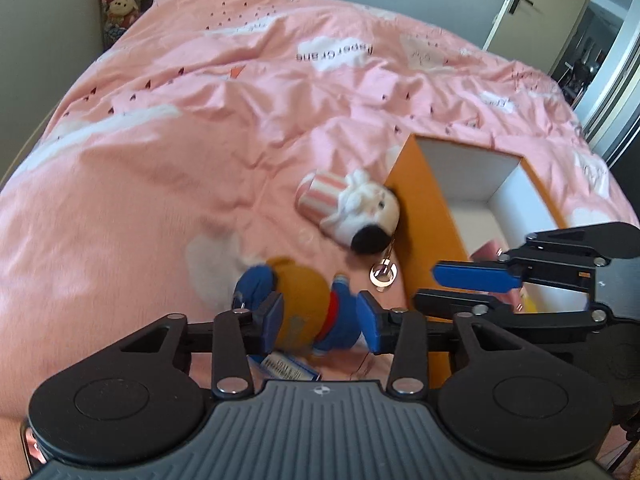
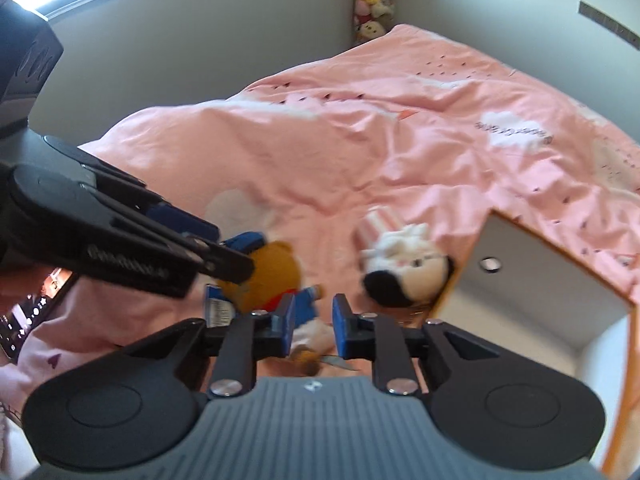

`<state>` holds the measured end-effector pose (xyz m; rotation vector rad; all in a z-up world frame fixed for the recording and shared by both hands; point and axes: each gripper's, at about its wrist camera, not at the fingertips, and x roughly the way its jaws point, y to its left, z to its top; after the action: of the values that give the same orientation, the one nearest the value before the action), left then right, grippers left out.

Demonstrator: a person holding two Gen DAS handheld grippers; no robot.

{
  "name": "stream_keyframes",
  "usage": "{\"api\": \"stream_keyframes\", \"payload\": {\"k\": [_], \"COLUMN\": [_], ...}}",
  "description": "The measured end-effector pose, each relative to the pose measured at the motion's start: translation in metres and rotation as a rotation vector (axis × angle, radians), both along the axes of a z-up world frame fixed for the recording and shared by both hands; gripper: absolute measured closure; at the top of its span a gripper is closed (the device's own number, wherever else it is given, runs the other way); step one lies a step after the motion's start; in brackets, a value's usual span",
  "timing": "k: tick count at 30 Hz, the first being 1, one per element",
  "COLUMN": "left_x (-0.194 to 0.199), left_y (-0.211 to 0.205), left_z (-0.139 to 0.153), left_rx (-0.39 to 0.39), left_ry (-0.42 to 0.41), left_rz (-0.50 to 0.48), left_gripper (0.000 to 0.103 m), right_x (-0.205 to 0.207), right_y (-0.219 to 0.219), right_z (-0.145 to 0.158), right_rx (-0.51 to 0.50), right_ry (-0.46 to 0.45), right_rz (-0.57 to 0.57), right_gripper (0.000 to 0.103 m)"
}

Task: Organize objects
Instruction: 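Reach both grippers to the red-panda sailor plush beside the box, then grasp the red-panda sailor plush with the right gripper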

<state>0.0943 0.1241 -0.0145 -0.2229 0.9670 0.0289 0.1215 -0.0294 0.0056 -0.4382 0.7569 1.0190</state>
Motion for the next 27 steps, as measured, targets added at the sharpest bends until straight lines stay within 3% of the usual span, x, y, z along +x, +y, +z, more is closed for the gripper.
{"api": "stream_keyframes", "payload": {"k": [6, 11, 21, 24, 27], "left_x": [-0.012, -0.015, -0.010, -0.009, -0.008], "left_y": [0.003, 0.013, 0.024, 0.027, 0.032], "left_z": [-0.019, -0.031, -0.037, -0.039, -0.040], "left_rx": [0.113, 0.124, 0.094, 0.093, 0.079], "left_ry": [0.029, 0.071, 0.071, 0.075, 0.072], "left_rz": [0.010, 0.007, 0.007, 0.012, 0.018], "left_gripper": [0.066, 0.066, 0.069, 0.073, 0.074], "right_x": [-0.016, -0.028, -0.034, -0.032, -0.022], "right_y": [0.038, 0.061, 0.090, 0.097, 0.103], "right_z": [-0.037, -0.062, -0.078, -0.081, -0.083], "right_rx": [-0.037, -0.088, -0.185, -0.212, -0.233], "right_ry": [0.006, -0.028, -0.187, -0.217, -0.221], "right_rz": [0.021, 0.041, 0.091, 0.119, 0.122], "right_gripper": [0.086, 0.085, 0.052, 0.045, 0.045]}}
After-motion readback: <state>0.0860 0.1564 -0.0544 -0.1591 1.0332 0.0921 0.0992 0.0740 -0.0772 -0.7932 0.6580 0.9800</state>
